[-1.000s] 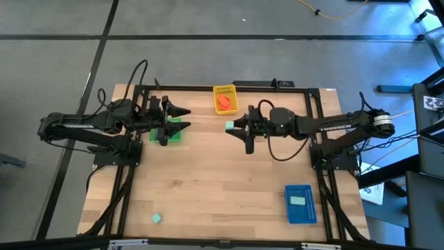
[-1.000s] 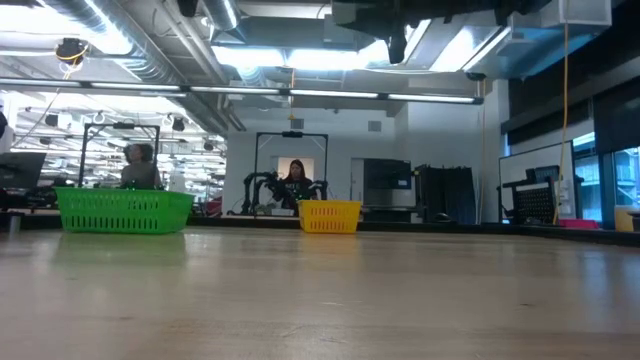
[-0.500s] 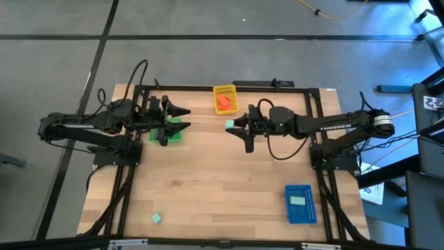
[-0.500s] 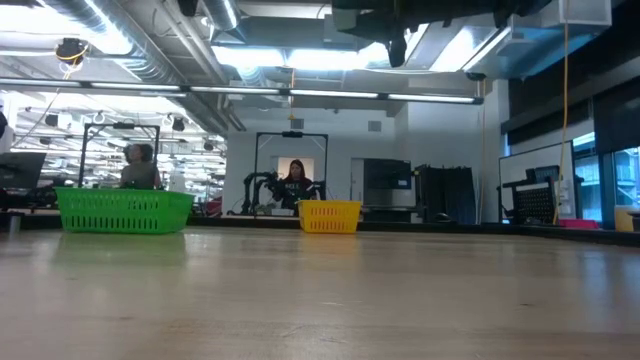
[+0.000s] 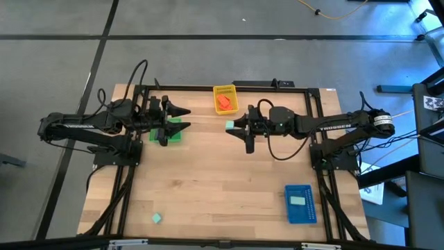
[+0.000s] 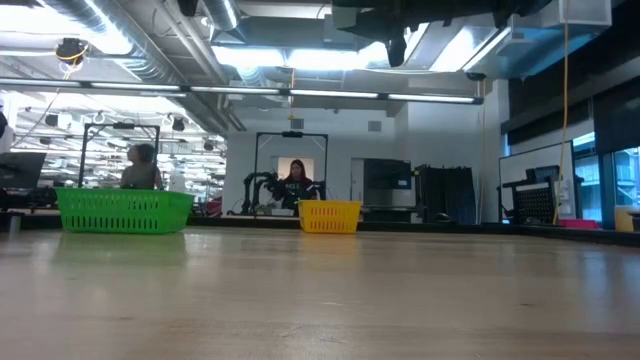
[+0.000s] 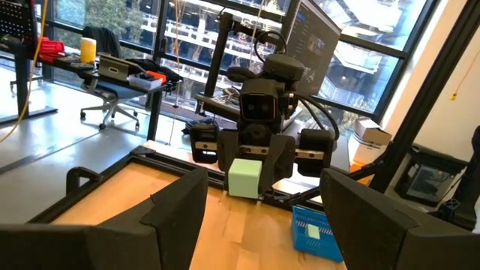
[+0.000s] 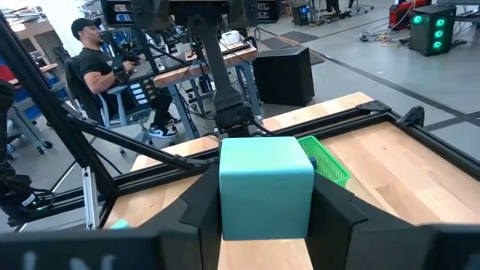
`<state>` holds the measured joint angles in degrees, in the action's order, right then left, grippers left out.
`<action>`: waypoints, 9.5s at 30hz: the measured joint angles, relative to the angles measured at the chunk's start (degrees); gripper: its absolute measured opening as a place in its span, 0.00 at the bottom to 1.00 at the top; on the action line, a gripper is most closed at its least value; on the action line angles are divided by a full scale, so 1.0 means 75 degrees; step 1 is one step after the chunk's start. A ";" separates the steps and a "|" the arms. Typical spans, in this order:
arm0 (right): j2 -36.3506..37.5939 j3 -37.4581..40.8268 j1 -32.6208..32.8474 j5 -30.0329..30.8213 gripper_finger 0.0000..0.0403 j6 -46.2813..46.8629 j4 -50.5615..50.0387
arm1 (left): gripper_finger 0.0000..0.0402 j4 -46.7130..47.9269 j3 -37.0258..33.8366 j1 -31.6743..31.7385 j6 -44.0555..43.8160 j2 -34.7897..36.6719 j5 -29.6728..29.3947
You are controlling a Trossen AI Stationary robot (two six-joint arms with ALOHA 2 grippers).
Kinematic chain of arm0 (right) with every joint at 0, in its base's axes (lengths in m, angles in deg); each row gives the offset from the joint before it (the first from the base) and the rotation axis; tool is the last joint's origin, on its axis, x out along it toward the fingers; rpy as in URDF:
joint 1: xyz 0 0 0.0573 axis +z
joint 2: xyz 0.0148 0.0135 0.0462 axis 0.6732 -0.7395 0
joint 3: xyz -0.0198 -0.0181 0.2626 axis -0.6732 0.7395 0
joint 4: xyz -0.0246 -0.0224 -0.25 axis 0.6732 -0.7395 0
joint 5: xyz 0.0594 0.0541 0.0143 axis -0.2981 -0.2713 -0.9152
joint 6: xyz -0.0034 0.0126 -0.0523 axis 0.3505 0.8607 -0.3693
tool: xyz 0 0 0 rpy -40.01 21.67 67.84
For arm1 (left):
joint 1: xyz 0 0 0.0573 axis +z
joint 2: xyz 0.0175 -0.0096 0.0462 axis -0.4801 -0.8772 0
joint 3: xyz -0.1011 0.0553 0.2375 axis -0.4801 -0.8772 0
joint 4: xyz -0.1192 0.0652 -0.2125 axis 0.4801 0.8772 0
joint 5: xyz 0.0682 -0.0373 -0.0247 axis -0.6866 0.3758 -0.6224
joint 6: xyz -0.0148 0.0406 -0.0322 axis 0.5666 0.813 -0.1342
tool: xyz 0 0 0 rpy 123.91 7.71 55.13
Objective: Sort & place blocks by color
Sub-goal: Put the right light blue block into the blue bin, then put the light blue block into the blue bin
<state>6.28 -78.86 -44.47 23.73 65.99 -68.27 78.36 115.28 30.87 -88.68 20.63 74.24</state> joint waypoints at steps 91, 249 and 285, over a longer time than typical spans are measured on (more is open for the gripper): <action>0.0370 -0.0445 0.7250 -0.0595 0.34 0.8878 -0.8415 | 0.62 -0.0003 0.0000 0.0006 -0.0006 0.0003 0.0000; 0.0493 -0.0816 0.1609 0.1846 0.85 -0.1170 -0.0277 | 0.59 0.5547 0.1521 -0.6553 -0.1711 -0.3603 0.0885; 0.0493 -0.0813 0.1609 0.1845 0.85 -0.1193 -0.0991 | 0.59 0.4718 0.1518 -0.8055 -0.0260 -0.7340 0.0481</action>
<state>9.98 -84.96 -32.40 37.56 57.04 -75.70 113.75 126.67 -29.54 -90.63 -34.42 77.85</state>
